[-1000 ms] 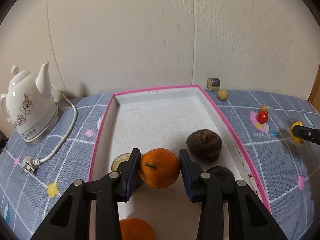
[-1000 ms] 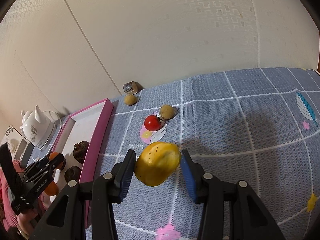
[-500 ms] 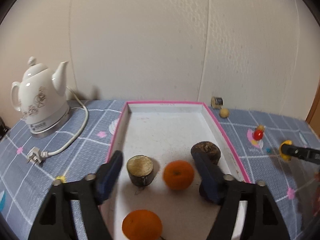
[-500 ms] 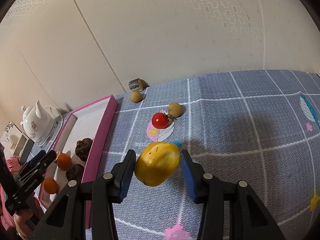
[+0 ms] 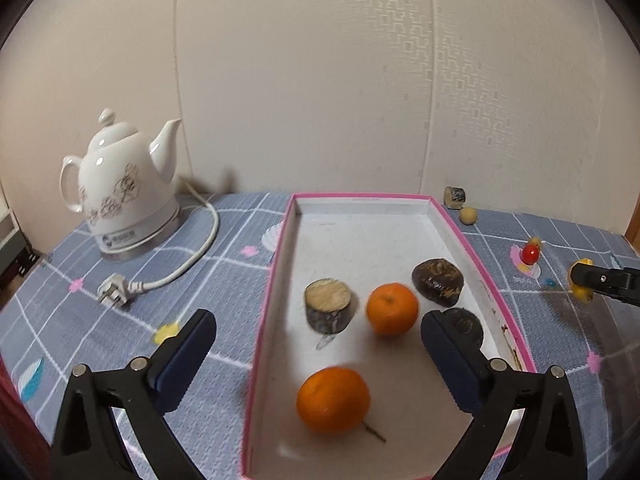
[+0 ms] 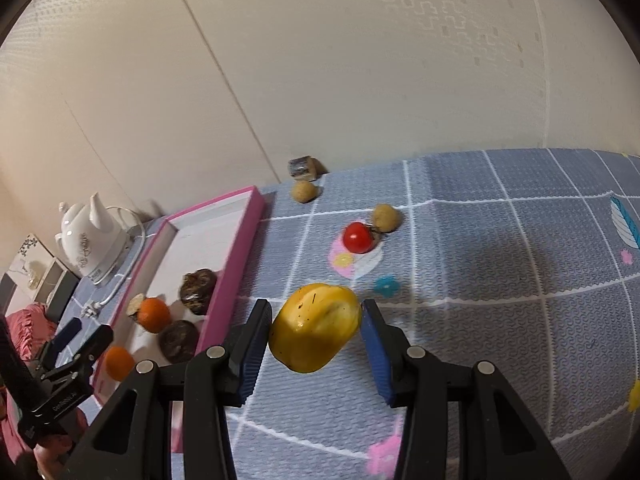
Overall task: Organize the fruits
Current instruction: 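Lower the yellow fruit into the tray and open the right gripper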
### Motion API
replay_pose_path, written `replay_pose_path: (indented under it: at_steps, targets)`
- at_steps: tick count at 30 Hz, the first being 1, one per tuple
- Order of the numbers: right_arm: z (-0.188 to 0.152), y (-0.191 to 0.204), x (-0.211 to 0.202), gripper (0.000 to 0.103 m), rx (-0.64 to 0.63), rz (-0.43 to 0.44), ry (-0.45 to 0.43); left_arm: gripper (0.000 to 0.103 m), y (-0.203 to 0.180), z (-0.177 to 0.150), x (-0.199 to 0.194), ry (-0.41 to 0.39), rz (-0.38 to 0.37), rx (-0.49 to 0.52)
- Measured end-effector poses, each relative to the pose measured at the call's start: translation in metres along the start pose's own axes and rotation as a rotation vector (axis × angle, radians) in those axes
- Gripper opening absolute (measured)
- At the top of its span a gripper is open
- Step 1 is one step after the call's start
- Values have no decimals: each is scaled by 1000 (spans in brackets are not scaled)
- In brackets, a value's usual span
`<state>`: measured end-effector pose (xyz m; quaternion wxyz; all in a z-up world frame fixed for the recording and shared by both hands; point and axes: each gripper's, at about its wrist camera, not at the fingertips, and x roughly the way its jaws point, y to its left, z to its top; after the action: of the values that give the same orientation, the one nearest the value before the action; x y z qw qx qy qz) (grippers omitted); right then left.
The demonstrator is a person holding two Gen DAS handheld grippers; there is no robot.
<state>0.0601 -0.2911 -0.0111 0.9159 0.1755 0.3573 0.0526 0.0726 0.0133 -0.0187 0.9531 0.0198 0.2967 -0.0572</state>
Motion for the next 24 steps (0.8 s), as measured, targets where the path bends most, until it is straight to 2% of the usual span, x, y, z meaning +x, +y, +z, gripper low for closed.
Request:
replay_pose_path:
  at_steps: [5, 13, 18, 24]
  targets:
    - [-4, 21, -4, 46, -36, 35, -5, 103, 15, -5, -4, 27, 23, -60]
    - [-18, 56, -10, 46, -123, 79, -19, 103, 27, -10, -15, 10, 148, -62]
    - [-31, 85, -6, 46, -201, 133, 1, 103, 30, -12, -18, 21, 201, -51]
    - [-49, 114, 3, 46, -276, 175, 36, 103, 44, -13, -24, 17, 254, -109]
